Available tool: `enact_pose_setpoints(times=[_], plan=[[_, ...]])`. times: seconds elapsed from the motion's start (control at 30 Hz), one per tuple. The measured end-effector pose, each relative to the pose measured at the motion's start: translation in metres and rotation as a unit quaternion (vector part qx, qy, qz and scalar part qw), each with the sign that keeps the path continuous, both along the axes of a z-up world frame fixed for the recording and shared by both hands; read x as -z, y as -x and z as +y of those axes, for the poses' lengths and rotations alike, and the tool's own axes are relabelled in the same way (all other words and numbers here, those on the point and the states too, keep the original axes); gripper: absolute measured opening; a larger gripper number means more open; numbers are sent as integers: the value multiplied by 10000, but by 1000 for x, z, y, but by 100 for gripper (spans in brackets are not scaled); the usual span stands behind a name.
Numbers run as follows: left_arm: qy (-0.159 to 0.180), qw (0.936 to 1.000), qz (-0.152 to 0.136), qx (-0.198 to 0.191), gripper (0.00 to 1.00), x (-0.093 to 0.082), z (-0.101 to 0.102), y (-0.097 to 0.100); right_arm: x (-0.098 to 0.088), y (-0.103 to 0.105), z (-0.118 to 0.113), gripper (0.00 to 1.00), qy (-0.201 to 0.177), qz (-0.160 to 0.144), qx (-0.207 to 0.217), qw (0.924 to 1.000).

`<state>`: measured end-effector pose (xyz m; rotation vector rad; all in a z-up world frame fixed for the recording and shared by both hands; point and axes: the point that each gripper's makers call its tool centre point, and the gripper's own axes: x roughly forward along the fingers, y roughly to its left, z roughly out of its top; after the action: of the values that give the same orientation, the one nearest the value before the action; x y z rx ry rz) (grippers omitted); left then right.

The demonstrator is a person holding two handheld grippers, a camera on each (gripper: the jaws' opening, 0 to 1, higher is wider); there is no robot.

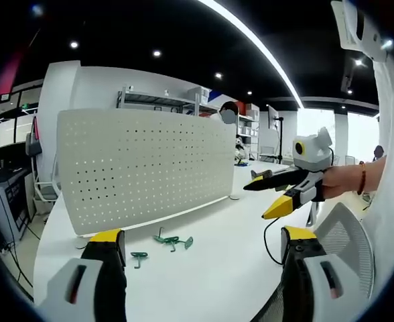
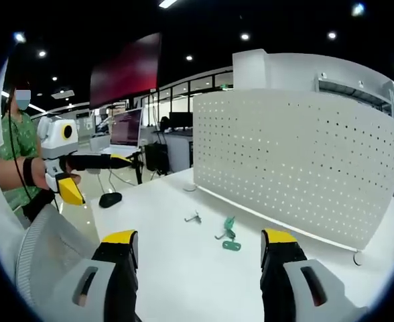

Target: Insert the hook assembly into the mounting plate slot until the hook locks in place.

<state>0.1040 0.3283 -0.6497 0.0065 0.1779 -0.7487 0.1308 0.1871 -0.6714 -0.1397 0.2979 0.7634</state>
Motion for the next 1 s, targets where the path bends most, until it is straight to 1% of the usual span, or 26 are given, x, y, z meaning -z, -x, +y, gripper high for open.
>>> enact_pose_setpoints(times=[0.23,0.33,0.53,0.8,1.0], plan=[[6,10000,47,-8,98,3,1,2,5,-1,4,75,5,56,-22,10000],[10,10000,50,-1,98,4,0,3,11,-2,4,74,63,107,15,9999],[1,10000,84,24,98,8,0,3,16,-5,7,73,18,157,57,9999],[47,9999,100,21,98,9,0,4,23,-14,10,72,40,228,47,9997],[64,9999,115,-18,98,10,4,4,28,-19,14,71,54,296,51,9995]])
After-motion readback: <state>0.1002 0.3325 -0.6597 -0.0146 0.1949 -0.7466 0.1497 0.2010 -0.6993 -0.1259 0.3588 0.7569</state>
